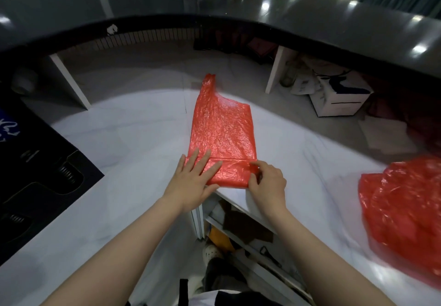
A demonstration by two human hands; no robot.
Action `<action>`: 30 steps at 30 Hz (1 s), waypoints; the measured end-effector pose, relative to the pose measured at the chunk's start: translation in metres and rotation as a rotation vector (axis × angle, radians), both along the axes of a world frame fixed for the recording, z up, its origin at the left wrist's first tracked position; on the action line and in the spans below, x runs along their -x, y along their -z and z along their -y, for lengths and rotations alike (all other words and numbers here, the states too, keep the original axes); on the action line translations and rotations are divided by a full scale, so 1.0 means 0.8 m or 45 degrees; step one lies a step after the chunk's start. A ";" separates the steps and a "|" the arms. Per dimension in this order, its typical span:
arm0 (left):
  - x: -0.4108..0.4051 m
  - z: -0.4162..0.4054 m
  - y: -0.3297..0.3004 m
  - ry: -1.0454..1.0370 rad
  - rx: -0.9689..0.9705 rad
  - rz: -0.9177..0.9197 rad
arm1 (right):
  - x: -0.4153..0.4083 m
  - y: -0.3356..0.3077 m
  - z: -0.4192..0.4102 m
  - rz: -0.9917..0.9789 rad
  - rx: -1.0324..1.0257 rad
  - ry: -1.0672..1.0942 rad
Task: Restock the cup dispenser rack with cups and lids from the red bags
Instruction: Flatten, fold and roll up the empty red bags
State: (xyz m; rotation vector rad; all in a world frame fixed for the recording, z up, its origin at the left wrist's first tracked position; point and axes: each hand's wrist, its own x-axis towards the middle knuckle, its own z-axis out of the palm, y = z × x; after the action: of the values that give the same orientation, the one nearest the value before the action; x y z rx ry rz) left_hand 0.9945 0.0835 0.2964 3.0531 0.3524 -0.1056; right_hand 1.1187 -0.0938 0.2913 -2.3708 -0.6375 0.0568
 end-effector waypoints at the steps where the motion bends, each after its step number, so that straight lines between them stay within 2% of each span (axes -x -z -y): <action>1: -0.002 -0.002 0.005 0.006 0.005 -0.035 | 0.002 0.000 0.000 0.006 0.003 0.026; 3: -0.003 -0.005 0.012 0.032 0.029 -0.065 | 0.009 0.000 -0.001 0.066 0.074 0.002; 6: -0.002 -0.010 0.017 0.066 0.042 -0.065 | 0.015 0.007 -0.006 0.275 0.399 -0.383; 8: -0.002 -0.011 0.018 0.078 0.052 -0.047 | 0.008 0.012 -0.010 0.253 0.583 -0.527; 11: -0.001 -0.012 0.017 0.077 0.044 -0.047 | -0.001 0.016 -0.014 0.147 0.687 -0.536; 16: 0.003 -0.015 0.017 0.081 0.136 -0.007 | -0.002 0.017 -0.013 0.157 0.745 -0.551; 19: 0.012 -0.017 0.012 -0.031 0.424 0.250 | 0.001 0.014 -0.009 0.168 0.676 -0.550; 22: 0.020 -0.018 0.009 -0.213 0.565 0.523 | 0.001 0.007 -0.001 0.123 0.451 -0.522; 27: 0.020 -0.020 0.003 -0.469 0.825 0.701 | -0.002 0.009 0.010 -0.098 -0.003 -0.197; 30: 0.019 -0.020 0.001 -0.545 0.893 0.793 | 0.003 0.007 0.008 -0.212 -0.235 -0.047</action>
State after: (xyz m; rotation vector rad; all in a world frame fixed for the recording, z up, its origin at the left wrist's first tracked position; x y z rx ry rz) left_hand 0.9790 0.0991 0.2955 2.1195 0.7107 0.5911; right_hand 1.1161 -0.1002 0.2860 -2.1508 -0.5803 0.2014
